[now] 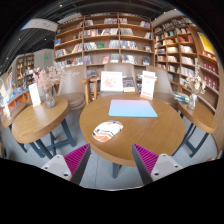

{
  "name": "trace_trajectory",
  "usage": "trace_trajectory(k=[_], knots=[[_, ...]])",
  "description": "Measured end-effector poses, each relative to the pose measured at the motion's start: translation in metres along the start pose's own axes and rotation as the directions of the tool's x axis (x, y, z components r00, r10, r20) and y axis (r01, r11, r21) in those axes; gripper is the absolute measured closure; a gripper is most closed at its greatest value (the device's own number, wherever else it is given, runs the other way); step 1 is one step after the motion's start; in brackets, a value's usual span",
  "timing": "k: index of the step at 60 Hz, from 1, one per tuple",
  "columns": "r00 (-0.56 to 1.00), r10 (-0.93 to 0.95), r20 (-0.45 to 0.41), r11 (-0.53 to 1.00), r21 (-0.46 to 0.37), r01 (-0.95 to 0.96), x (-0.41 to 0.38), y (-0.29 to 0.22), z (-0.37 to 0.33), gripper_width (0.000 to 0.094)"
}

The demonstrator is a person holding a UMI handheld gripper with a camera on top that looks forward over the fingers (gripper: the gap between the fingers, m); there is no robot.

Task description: Arrange mouse

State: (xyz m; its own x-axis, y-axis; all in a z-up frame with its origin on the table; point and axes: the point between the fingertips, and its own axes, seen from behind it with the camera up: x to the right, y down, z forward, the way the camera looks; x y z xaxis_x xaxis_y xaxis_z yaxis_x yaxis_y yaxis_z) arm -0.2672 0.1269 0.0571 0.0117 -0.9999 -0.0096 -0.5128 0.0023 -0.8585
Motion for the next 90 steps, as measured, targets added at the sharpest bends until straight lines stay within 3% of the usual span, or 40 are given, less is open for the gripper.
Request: trace_trajectory(k=[12,46,78,85,90], knots=[[0.999,-0.034,0.015,0.999,-0.006,0.034,-0.029,0.009,0.027,0.0082],[0.998,-0.010,-0.061,0.999,-0.045,0.008,-0.026,0.001,0.123,0.0083],[1.000,0.001,-0.017,0.997,-0.071,-0.002,-0.032,-0.032,0.188,0.0076],[1.000,-0.003,-0.020,0.998,-0.066,0.001,-0.032,-0.035,0.190,0.0129],[1.000,-0.007,-0.024,0.998,-0.058,0.006,-0.030,-0.037,0.192,0.0278]])
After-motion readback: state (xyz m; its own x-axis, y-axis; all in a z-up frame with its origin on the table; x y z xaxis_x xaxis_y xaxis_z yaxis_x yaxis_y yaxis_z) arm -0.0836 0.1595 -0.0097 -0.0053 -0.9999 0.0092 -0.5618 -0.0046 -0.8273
